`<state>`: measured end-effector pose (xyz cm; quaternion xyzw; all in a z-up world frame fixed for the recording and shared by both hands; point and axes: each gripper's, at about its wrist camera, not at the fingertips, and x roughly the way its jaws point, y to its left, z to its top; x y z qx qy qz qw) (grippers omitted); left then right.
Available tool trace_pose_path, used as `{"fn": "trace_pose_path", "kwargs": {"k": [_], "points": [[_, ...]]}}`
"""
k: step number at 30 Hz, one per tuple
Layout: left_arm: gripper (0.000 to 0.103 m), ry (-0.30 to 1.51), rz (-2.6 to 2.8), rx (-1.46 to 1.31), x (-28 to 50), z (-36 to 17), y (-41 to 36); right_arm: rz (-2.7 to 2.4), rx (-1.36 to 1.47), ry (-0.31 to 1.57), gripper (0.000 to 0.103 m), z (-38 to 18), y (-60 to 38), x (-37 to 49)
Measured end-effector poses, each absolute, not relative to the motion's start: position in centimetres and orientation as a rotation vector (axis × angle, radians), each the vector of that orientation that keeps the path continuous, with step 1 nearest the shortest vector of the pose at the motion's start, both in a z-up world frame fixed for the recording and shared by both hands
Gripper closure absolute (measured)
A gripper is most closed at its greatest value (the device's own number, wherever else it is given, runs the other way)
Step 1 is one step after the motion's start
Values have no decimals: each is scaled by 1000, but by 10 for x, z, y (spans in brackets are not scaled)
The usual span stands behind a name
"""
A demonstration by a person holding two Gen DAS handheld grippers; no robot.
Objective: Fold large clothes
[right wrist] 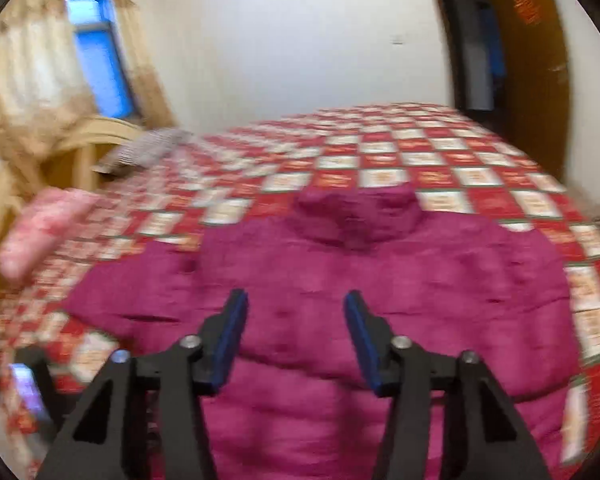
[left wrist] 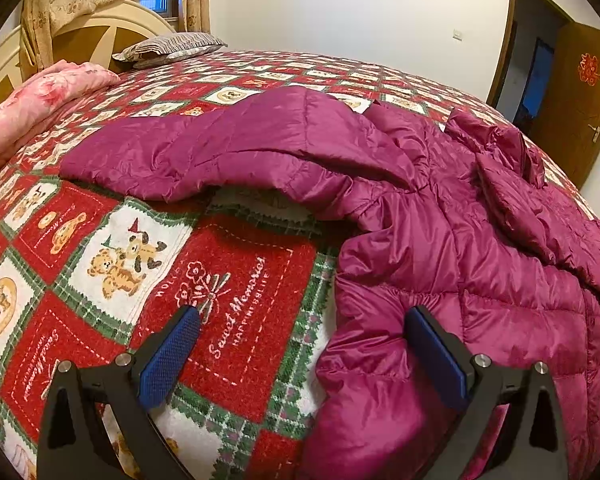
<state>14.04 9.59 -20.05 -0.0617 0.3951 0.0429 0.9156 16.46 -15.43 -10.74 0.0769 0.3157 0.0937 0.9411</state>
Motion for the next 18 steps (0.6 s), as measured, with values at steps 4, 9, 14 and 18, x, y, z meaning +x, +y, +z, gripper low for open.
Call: {"fn": "trace_pose_path", "kwargs": {"k": [4, 9, 14, 18], "points": [[1, 816, 92, -122, 141, -201, 95, 121, 171, 794, 65, -155, -162, 190], [1, 823, 100, -109, 142, -201, 94, 142, 147, 856, 64, -178, -151, 193], [1, 845, 108, -98, 144, -201, 93, 169, 270, 816, 64, -147, -181, 176], [1, 915, 76, -86, 143, -189, 92, 57, 232, 689, 63, -107, -222, 152]]}}
